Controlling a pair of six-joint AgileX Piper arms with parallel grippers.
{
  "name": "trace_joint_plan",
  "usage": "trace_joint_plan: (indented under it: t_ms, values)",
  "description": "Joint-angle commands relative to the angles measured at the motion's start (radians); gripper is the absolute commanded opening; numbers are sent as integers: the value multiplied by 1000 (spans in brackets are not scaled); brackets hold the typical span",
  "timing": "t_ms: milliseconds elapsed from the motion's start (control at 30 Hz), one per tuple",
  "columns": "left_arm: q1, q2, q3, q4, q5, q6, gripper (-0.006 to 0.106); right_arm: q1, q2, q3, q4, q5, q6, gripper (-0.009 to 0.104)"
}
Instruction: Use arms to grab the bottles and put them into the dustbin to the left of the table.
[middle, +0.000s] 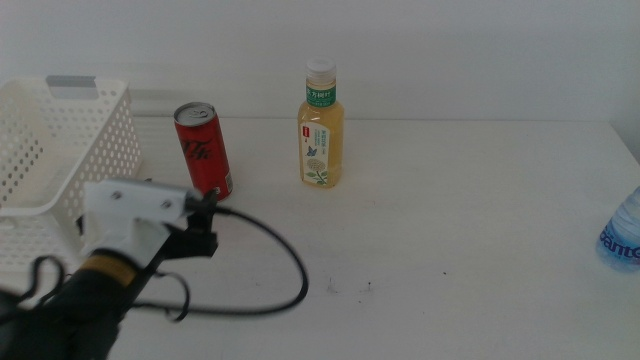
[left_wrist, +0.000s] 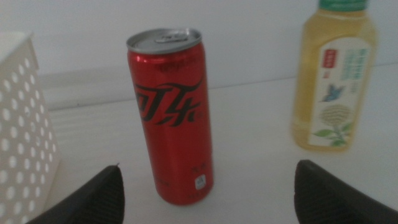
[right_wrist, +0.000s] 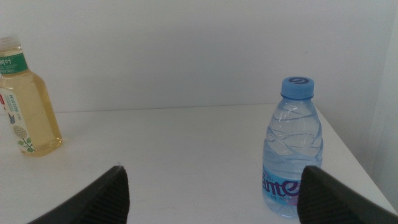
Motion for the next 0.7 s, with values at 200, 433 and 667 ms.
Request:
trace_joint_plan:
  t_ms: [200, 433, 667]
  values:
    - [-6, 206, -209, -124, -12, 71, 94, -2, -4, 3, -7, -9, -6, 87]
    - [14, 335, -366, -135, 47, 78, 94, -2, -4, 3, -7, -9, -6, 87]
    - [61, 428, -488, -117, 91, 78, 94, -2, -4, 3, -7, -9, -6, 87]
